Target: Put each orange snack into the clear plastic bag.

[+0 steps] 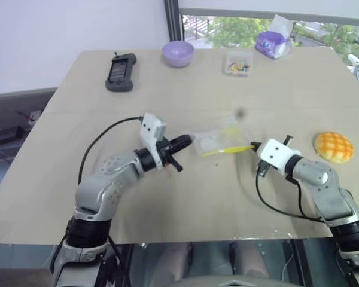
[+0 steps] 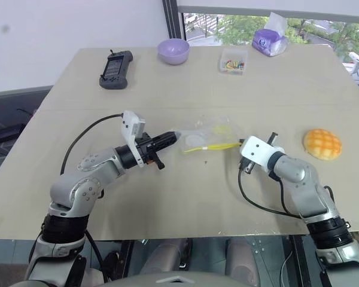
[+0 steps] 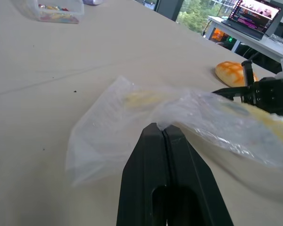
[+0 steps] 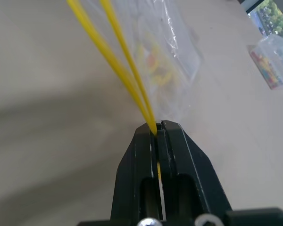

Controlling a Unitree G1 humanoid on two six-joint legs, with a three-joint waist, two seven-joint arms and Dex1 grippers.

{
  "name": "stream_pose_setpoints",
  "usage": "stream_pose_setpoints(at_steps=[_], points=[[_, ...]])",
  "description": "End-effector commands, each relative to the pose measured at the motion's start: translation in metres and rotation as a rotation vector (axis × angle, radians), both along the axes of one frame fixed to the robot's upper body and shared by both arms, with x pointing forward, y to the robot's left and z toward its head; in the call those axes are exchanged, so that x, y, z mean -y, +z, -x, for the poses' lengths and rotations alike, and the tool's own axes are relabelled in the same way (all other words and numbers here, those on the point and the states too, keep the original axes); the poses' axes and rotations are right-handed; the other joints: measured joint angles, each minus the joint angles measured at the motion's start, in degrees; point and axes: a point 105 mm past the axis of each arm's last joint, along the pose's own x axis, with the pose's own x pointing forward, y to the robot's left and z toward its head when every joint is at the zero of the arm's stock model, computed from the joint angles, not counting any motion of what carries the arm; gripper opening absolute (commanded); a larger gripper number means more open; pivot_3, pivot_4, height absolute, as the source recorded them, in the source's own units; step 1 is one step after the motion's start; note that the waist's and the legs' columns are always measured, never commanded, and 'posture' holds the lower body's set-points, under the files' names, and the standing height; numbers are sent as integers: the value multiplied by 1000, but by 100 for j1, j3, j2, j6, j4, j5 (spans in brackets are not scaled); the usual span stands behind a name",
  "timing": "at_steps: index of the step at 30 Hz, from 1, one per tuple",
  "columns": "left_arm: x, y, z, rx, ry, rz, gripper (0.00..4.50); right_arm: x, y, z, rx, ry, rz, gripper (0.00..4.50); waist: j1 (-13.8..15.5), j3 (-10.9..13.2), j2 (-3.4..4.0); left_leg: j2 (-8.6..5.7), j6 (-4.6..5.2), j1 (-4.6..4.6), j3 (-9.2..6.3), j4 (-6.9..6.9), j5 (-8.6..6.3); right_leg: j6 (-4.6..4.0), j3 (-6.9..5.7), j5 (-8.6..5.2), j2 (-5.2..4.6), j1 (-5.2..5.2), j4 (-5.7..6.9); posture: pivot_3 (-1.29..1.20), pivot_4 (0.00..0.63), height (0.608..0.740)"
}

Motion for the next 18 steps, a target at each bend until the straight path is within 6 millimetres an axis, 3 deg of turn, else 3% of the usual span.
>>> stream_pose_setpoints(at_steps=[1, 2, 5, 8, 14, 18], points=[[-1, 11, 5, 73, -21, -33, 0, -6, 23, 0, 55, 19, -10, 27, -4, 0, 0, 0, 0, 0, 0, 0, 0, 0, 0, 0, 0, 0, 0, 0, 150, 740], [-2, 11, 4, 83, -19, -44, 0, -6, 24, 0, 55, 21, -5, 27, -4, 0, 0, 0, 0, 0, 1, 0, 0, 0, 1, 0, 0, 0, 0, 0, 150, 740], [-5, 14, 5, 122, -19, -70, 683, -8, 30, -2, 64, 23, 4, 0, -2, 0, 0, 0, 0, 0, 1, -1, 0, 0, 0, 0, 0, -1, -1, 0, 150, 740], [-10, 19, 7, 148, -19, -91, 1876, -9, 35, -3, 77, 32, 25, 0, -2, 0, 0, 0, 0, 0, 0, -2, 0, 0, 0, 0, 0, -1, -1, 0, 150, 740], [-14, 29, 29, 173, -149, -131, 1876, -11, 38, -4, 84, 36, 43, 0, -6, 1, 0, 3, 0, -3, 1, -8, 0, -1, 1, 0, 0, -5, -5, 0, 150, 740], [-16, 26, 44, 123, -220, -184, 1876, -13, 38, -7, 91, 36, 68, 0, -16, 1, 1, 3, 0, -3, 3, -8, 0, -1, 2, 0, 0, -5, -4, 0, 150, 740]])
